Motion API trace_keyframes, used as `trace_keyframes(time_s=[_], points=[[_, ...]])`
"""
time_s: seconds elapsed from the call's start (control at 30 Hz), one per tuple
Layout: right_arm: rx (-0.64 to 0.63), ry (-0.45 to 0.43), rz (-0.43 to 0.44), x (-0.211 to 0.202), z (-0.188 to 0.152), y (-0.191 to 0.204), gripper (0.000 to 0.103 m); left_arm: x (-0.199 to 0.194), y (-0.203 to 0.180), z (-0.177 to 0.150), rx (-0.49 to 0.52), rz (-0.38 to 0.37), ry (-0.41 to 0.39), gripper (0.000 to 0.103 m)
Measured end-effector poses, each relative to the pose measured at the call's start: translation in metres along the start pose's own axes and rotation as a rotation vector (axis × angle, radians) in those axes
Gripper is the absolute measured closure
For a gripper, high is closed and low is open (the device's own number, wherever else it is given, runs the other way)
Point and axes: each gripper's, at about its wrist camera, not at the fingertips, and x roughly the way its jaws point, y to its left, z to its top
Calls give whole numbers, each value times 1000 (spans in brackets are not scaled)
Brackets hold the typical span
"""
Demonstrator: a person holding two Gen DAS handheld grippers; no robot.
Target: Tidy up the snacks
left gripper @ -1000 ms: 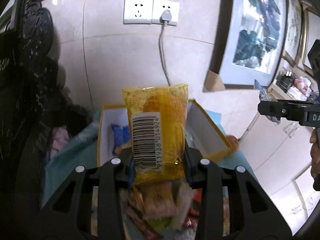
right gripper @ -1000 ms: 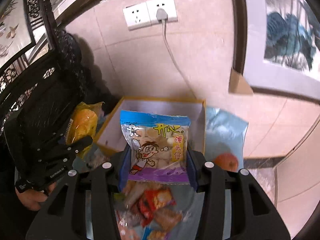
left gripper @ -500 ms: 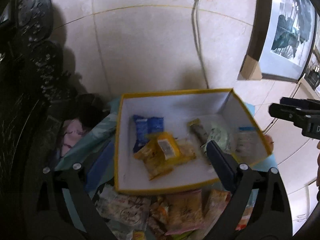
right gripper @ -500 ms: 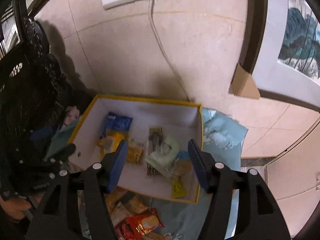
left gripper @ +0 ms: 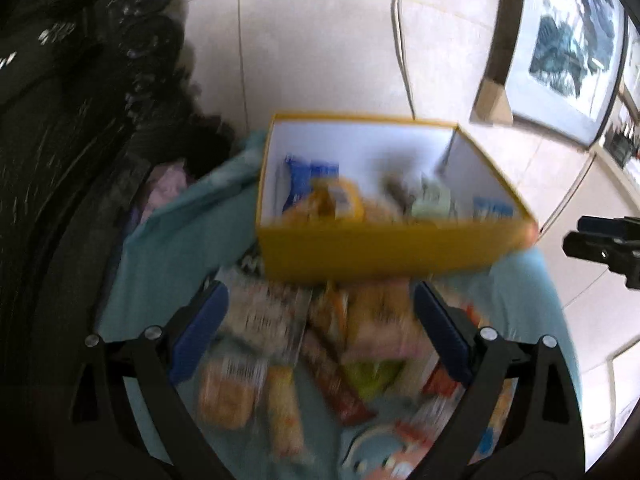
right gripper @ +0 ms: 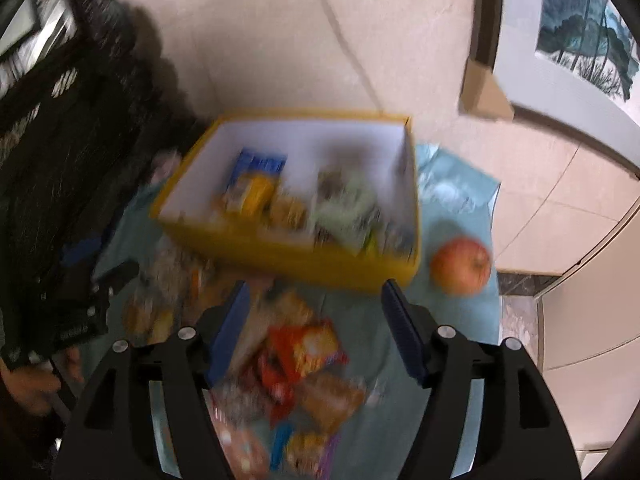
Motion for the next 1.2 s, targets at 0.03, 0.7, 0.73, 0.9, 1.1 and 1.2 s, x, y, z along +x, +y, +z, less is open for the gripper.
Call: trace_keyframes(time_s=[0.03, 0.7, 0.73, 0.9, 1.1, 1.2], points=[[-11, 29, -2, 4, -14, 4, 34, 1, 2, -12, 8, 8, 12, 7], [12, 246, -56, 70, -152, 24, 34, 57, 19, -113, 62, 75, 217, 7], [11, 250, -56, 72, -151, 24, 34, 59, 17, -113, 68, 86, 212, 7], [-24, 292, -102, 94, -150, 30, 34, 71, 8, -116, 113, 94, 210, 2], [47, 293, -128, 108, -153, 23, 11, 80, 16, -126, 17, 18, 255, 2], [-2, 274, -108, 103, -152, 31, 32, 74, 11, -128, 70, -11, 221, 26]])
